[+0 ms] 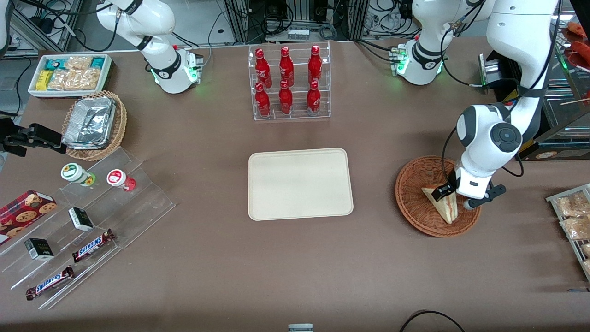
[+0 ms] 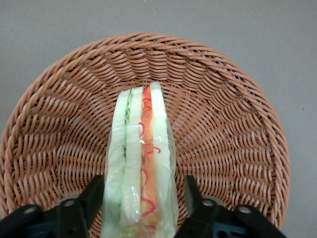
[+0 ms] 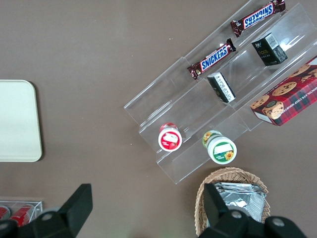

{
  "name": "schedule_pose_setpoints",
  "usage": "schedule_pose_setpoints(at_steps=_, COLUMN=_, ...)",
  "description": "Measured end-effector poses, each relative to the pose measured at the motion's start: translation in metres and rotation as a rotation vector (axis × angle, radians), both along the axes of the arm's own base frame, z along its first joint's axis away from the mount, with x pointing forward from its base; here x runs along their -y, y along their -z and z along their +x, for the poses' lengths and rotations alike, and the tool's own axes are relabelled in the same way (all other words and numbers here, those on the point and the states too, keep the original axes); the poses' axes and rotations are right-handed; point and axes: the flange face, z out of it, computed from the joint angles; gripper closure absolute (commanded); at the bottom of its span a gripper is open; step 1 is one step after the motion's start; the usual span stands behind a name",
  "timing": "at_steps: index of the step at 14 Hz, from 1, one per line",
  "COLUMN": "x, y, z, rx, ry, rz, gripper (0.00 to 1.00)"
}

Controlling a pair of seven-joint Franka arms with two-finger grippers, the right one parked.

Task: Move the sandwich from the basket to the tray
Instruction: 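Close the left gripper on the wrapped triangular sandwich, then lift the sandwich and carry it over the beige tray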

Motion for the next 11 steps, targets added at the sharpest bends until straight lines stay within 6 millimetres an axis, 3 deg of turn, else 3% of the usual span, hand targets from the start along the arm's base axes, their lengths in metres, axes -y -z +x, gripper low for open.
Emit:
schedule_pose_setpoints(at_steps=5, x=0.0, y=-0.001, z=0.0, rx=-0.004, ry=0.002, rz=0.001, gripper=1.0)
schedule_pose_setpoints(at_steps=7, x=0.001, y=-0.014, z=0.001, rx=-0.014, ry=0.026, rz=0.006, gripper=1.0)
schedule_pose_setpoints(at_steps=9, x=0.002, y=-0.049, z=0.008, rx=-0.041, ry=0.053, rz=0.011, gripper=1.0)
schedule_pose_setpoints(at_steps=11, x=0.016, y=-0.104, z=0.021, rx=-0.08, ry=0.079, rz=0.014, gripper=1.0)
